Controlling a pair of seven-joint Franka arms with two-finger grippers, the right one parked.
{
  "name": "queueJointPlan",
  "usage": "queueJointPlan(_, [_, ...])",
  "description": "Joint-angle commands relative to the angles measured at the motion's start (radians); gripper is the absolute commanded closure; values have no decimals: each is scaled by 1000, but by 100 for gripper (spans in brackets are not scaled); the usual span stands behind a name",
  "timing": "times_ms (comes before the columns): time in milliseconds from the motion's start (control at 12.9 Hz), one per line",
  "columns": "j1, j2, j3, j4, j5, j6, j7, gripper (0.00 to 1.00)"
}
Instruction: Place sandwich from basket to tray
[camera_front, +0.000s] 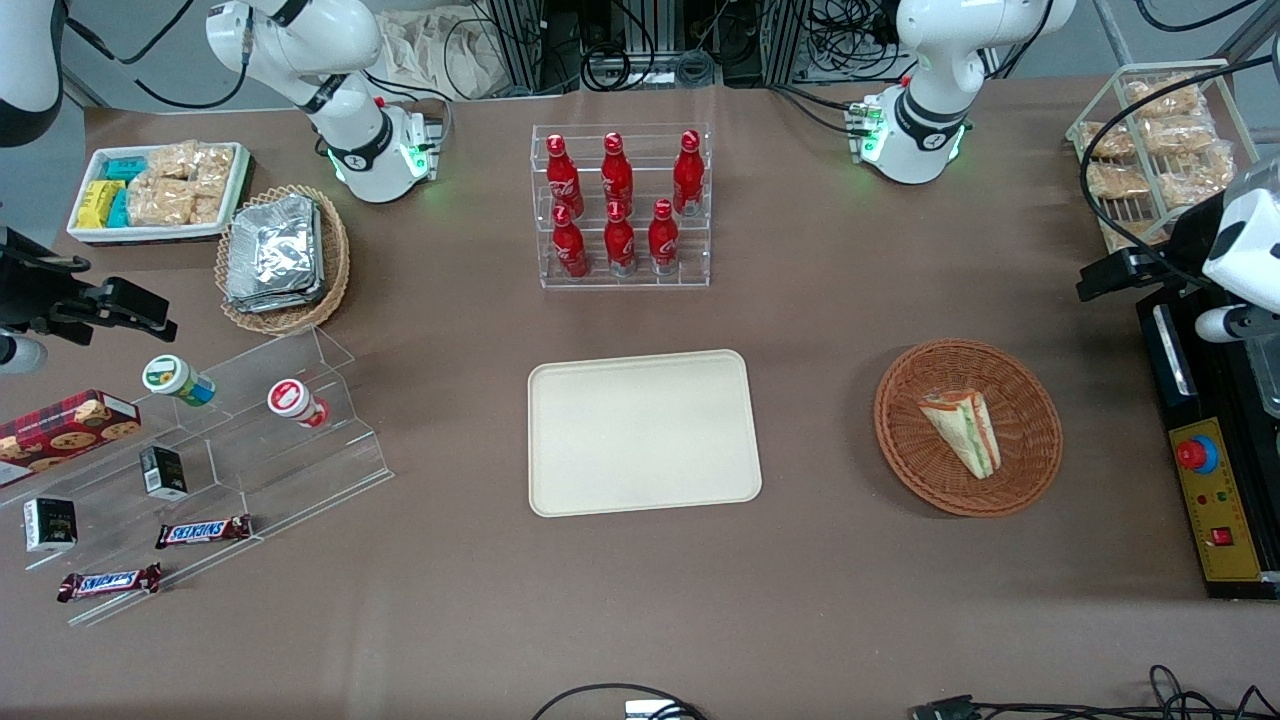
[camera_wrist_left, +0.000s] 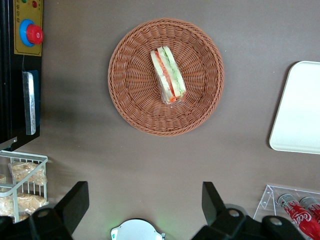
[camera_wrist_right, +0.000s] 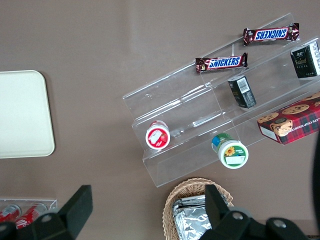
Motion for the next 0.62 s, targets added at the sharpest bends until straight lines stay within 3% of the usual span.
queueJointPlan(0, [-3, -12, 3, -10, 8, 2, 7, 0])
queueJointPlan(543, [-3, -6, 3, -1, 5, 5, 9, 0])
